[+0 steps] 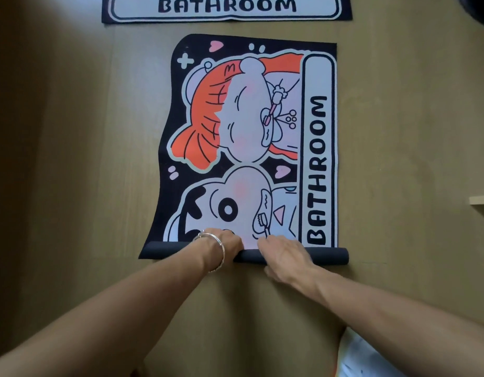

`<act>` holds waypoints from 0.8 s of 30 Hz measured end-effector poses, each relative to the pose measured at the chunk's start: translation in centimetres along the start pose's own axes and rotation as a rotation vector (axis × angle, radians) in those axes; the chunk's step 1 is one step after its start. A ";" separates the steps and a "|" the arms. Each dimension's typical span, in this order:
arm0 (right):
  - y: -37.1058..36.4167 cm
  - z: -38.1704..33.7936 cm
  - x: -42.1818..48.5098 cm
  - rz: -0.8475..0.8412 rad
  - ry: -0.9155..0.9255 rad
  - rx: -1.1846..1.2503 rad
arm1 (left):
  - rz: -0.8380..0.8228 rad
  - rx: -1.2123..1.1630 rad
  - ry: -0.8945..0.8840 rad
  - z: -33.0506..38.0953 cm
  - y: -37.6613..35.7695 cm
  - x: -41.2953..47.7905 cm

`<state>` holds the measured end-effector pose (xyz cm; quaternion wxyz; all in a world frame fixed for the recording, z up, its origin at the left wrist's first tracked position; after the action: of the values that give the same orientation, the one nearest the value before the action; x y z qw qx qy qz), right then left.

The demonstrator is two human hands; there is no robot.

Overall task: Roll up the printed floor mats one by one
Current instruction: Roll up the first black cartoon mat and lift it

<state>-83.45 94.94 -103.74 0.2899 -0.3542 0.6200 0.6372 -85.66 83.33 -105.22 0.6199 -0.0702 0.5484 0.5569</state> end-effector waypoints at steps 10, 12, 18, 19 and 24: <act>-2.7 0.5 1.1 -0.044 -0.034 0.016 | 0.131 0.086 0.027 0.0 -3.5 1.1; -3.1 0.3 0.8 0.017 -0.019 0.004 | 0.132 0.066 0.023 -0.1 -3.4 1.3; -2.8 1.1 1.0 -0.141 -0.074 0.160 | 0.314 0.108 0.043 -0.2 -4.2 -0.2; -2.6 1.2 0.8 -0.141 -0.064 0.175 | 0.314 0.113 0.056 -0.3 -4.3 -0.4; -3.0 0.6 -0.7 0.068 0.001 0.028 | 0.123 0.073 -0.023 0.0 -3.0 0.3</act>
<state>-80.61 95.80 -104.93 0.2727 -0.3289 0.6406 0.6380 -83.43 82.40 -106.97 0.5927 -0.0073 0.5646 0.5743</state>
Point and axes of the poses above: each hand's wrist, its own x-axis towards the middle knuckle, its own y-axis out of the back of the hand, z = x × y, the point moved 4 cm from there along x, towards the middle knuckle, and after that the axes turned 15 degrees about -y, right-handed, at the moved point
